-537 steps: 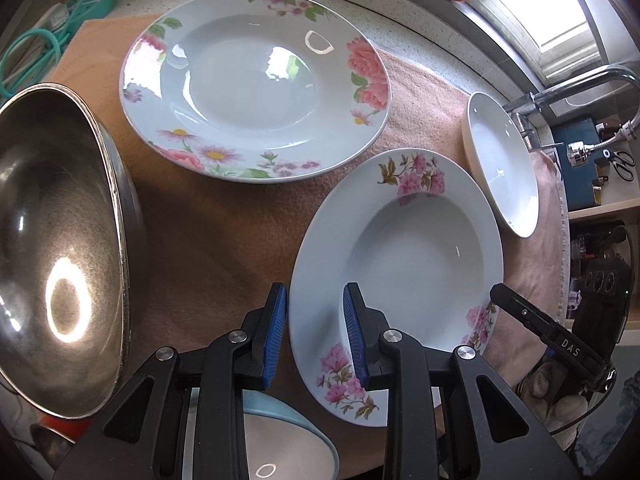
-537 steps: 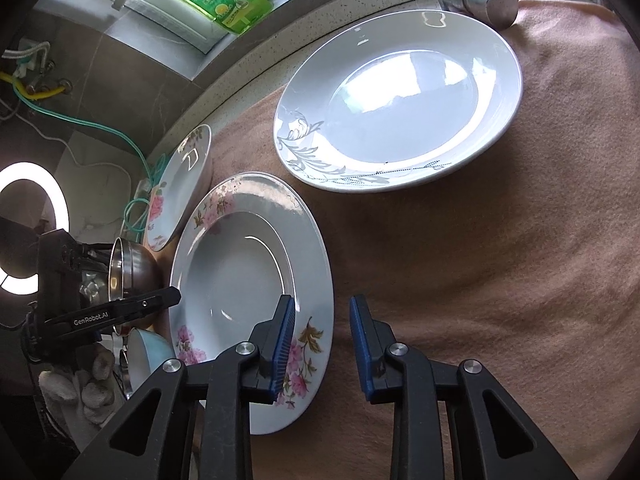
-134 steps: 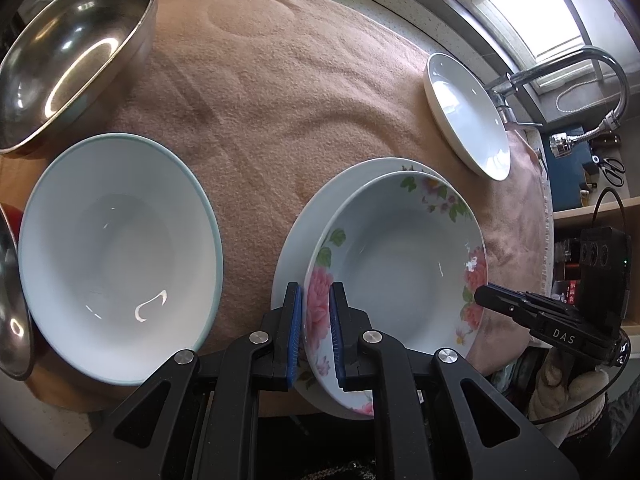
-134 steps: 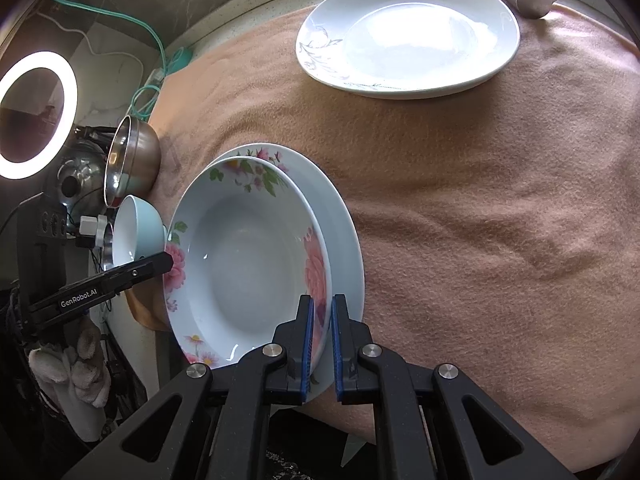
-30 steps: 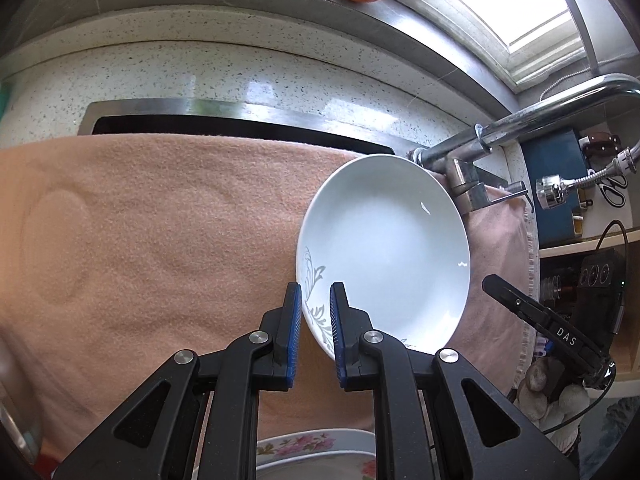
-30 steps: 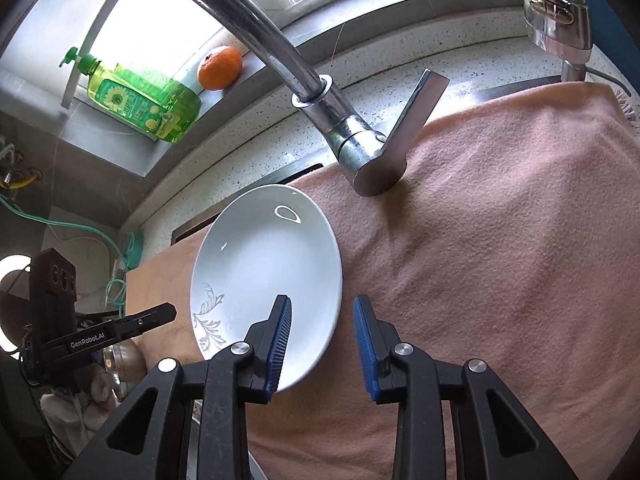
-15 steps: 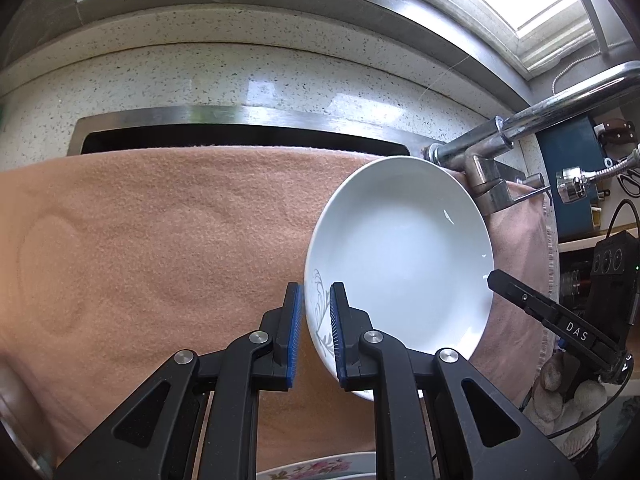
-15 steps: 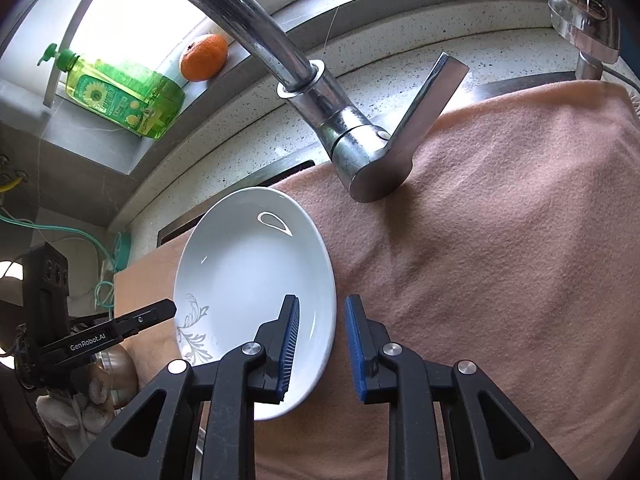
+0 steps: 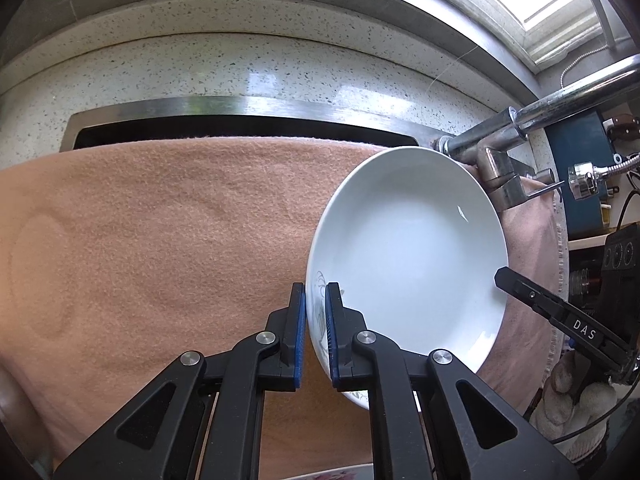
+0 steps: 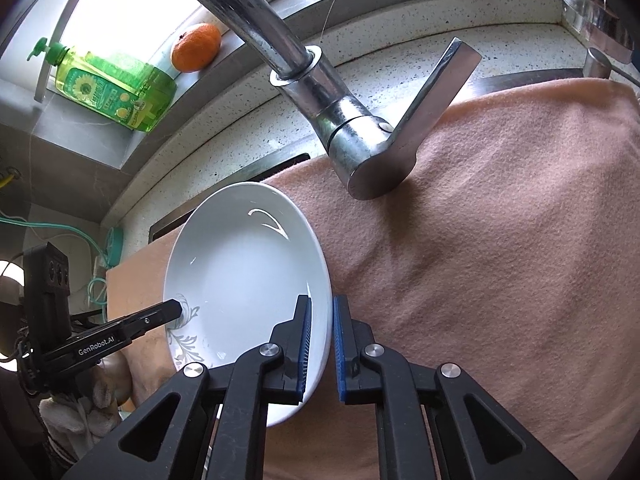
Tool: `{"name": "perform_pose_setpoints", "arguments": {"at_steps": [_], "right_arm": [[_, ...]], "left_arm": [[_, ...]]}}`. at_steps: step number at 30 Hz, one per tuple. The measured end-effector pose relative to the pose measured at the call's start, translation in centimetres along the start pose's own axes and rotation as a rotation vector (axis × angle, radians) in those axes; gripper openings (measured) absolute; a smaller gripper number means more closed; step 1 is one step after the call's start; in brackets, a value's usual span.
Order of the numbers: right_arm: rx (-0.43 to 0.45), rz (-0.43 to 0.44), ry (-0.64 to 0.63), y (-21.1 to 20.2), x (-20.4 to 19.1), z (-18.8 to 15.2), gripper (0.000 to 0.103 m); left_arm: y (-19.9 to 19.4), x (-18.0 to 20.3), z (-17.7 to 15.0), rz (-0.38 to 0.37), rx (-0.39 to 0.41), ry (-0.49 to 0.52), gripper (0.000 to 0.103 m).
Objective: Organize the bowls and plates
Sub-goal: 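Close the right tool on the vine-pattern plate rim, then lift the vine-pattern plate upright and carry it toward the floral plates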
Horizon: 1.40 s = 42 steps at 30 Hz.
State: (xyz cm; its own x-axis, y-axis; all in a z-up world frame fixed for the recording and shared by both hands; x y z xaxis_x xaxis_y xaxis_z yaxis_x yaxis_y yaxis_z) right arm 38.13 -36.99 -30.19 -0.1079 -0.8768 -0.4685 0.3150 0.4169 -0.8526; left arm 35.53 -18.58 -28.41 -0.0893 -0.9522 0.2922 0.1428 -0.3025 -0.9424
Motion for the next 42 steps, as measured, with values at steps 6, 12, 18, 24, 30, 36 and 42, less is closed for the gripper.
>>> {"name": "perform_pose_setpoints", "arguments": {"at_steps": [6, 12, 18, 24, 30, 36, 42], "right_arm": [[-0.001, -0.020, -0.013, 0.3, 0.0, 0.1, 0.005], [-0.002, -0.034, -0.026, 0.5, -0.1, 0.1, 0.004], [-0.002, -0.048, -0.038, 0.5, -0.3, -0.2, 0.004], [-0.012, -0.044, -0.049, 0.0, -0.7, -0.8, 0.004], [-0.010, -0.040, -0.069, -1.1, -1.0, -1.4, 0.004], [0.001, -0.039, -0.093, -2.5, -1.8, -1.8, 0.004], [0.007, -0.031, -0.112, -3.7, -2.4, -2.3, 0.004]], "left_arm": [[0.0, 0.1, 0.0, 0.022, 0.006, 0.020, 0.007], [-0.2, 0.2, -0.1, 0.040, 0.016, 0.032, 0.007], [-0.4, 0.4, -0.3, 0.042, 0.016, 0.035, 0.007], [-1.0, 0.4, -1.0, 0.040, 0.019, 0.040, 0.007], [-1.8, 0.5, -2.0, 0.032, 0.033, 0.030, 0.007], [-3.1, 0.8, -2.6, 0.020, 0.054, 0.025, 0.007], [-4.6, 0.9, -3.3, 0.009, 0.078, 0.017, 0.007]]}}
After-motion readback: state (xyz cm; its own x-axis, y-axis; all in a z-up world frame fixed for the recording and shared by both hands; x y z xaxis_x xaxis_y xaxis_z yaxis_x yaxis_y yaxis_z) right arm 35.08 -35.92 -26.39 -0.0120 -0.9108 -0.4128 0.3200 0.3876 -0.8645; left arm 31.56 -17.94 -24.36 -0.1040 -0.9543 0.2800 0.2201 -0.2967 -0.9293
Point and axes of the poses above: each gripper's, at about its wrist camera, not at the fingertips, and y roughly the way its jaws point, x to its right, z to its top, the point moved 9 cm from there along y, roughly the way its jaws point, and after that the axes turned 1 degree about x, right-handed, at the moved point
